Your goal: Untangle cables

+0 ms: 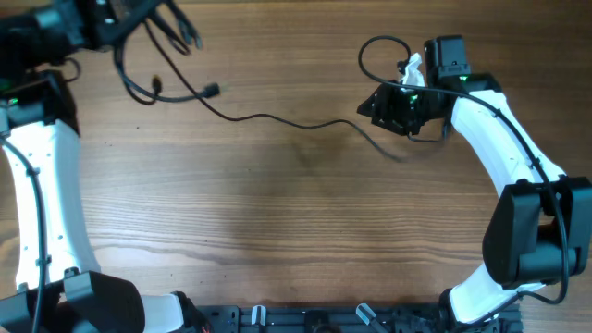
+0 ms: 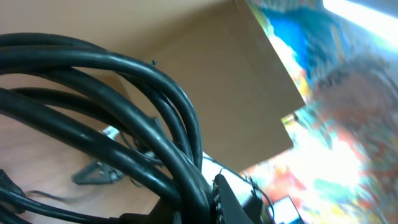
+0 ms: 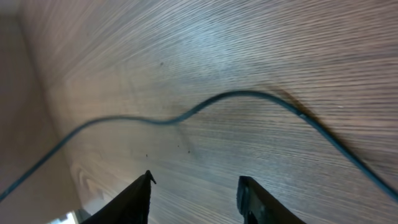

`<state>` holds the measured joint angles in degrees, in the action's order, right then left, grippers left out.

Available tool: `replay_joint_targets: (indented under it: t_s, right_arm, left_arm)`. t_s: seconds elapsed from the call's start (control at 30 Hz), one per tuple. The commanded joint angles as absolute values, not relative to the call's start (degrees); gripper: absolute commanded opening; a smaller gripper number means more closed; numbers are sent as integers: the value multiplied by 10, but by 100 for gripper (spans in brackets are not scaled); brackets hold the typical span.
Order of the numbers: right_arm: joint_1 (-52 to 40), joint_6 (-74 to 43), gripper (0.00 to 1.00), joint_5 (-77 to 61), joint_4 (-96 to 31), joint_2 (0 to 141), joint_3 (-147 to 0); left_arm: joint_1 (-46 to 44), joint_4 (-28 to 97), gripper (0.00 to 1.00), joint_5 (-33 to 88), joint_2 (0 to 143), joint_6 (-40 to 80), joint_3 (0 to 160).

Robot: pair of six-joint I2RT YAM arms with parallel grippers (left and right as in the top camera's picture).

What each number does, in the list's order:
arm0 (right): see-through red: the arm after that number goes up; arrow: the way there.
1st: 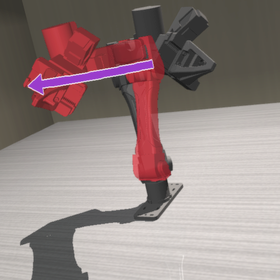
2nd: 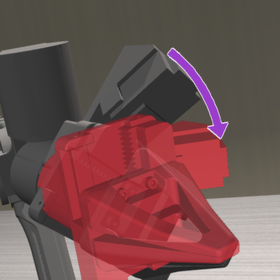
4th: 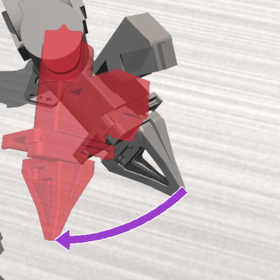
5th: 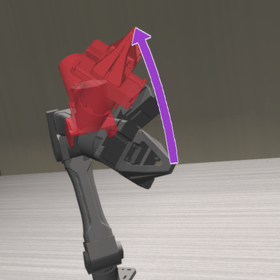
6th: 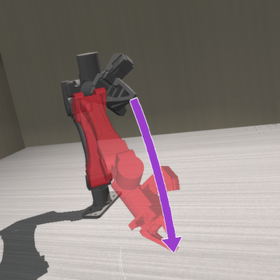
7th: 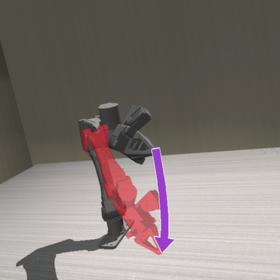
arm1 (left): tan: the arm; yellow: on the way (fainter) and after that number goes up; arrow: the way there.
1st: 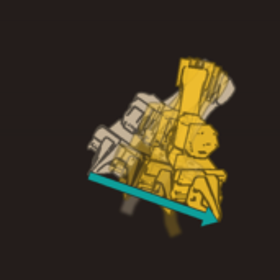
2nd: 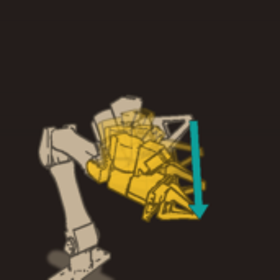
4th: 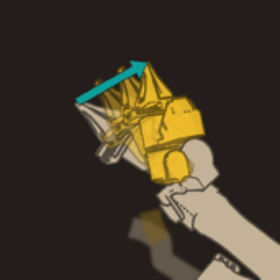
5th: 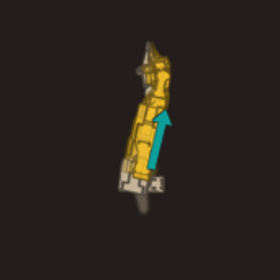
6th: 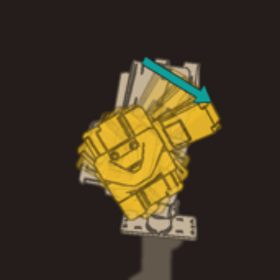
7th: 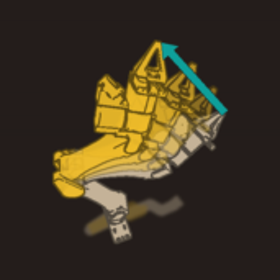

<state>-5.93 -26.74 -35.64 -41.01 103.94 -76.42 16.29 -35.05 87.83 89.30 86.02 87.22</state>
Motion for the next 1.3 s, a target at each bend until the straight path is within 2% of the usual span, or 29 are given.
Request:
replay_joint_targets:
  t_s: [0.0, 0.17, 0.3, 0.43, 0.53, 0.7, 0.73, 0.8, 0.83, 0.9, 1.0, 1.17, 1.27]
  right_arm:
    - [-59, -214, 51, -374, -402, 1001, -761]
    - [-59, -210, 65, -374, -400, 912, -761]
    - [-59, -212, 69, -374, -404, 866, -761]
    - [-59, -214, 70, -374, -407, 860, -761]
    - [-59, -214, 70, -374, -415, 860, -761]
    - [-59, -209, 70, -370, -432, 860, -761]
    - [-59, -208, 72, -369, -434, 860, -761]
    - [-59, -208, 73, -369, -434, 860, -761]
    - [-59, -208, 73, -369, -433, 860, -761]
    - [-59, -208, 74, -367, -434, 860, -761]
    - [-59, -208, 75, -366, -434, 860, -761]
    - [-59, -208, 76, -365, -434, 860, -761]
    - [-59, -210, 76, -356, -434, 860, -761]
  left_arm:
    - [100, -353, 4, 893, 900, 821, 846]
    - [16, -350, 4, 893, 928, 769, 765]
    - [-33, -350, 4, 883, 936, 706, 654]
    - [-51, -348, 4, 810, 936, 642, 536]
    - [-52, -272, 4, 693, 936, 526, 467]
    - [-105, 0, 4, 415, 936, 361, 443]
    - [-121, 22, 6, 401, 936, 330, 443]
    - [-143, 29, 20, 402, 935, 302, 443]
    - [-150, 29, 31, 402, 934, 302, 443]
    - [-158, 34, 43, 407, 929, 302, 452]
    - [-160, 107, 46, 407, 911, 263, 503]
    - [-160, 331, 53, 328, 869, 222, 639]
    - [-169, 429, 58, 326, 858, 176, 687]
